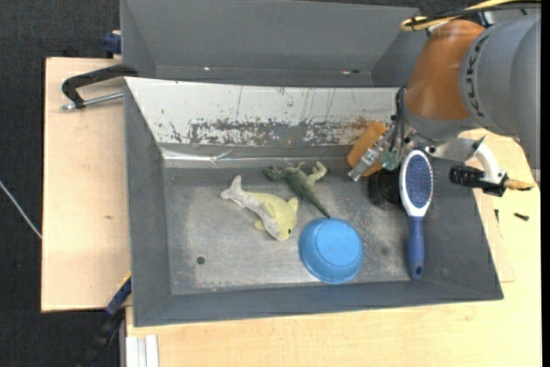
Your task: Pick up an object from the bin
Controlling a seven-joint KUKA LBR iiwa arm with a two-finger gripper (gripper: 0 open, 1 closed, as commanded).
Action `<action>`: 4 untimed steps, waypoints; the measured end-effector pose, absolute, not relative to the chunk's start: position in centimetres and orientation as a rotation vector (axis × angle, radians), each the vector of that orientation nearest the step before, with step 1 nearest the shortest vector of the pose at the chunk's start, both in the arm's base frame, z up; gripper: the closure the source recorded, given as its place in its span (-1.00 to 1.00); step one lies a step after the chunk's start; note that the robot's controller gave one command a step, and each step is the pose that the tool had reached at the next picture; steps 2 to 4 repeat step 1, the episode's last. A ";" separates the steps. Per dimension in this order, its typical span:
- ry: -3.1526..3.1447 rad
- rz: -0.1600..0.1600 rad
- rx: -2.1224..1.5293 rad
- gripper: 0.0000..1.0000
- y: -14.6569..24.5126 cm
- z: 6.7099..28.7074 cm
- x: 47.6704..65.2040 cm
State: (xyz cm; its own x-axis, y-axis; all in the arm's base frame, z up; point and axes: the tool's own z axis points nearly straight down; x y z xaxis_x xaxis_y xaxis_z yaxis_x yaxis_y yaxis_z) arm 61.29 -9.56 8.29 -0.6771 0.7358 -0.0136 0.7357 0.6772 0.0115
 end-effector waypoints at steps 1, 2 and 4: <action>2.868 0.006 1.254 1.00 -9.5 14.2 61.6; 2.868 0.006 1.254 1.00 -9.5 14.2 61.6; 2.868 0.006 1.254 1.00 -9.5 14.2 61.6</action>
Offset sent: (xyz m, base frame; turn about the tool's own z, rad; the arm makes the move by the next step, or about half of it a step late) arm -0.0001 0.0002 0.0538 -0.0001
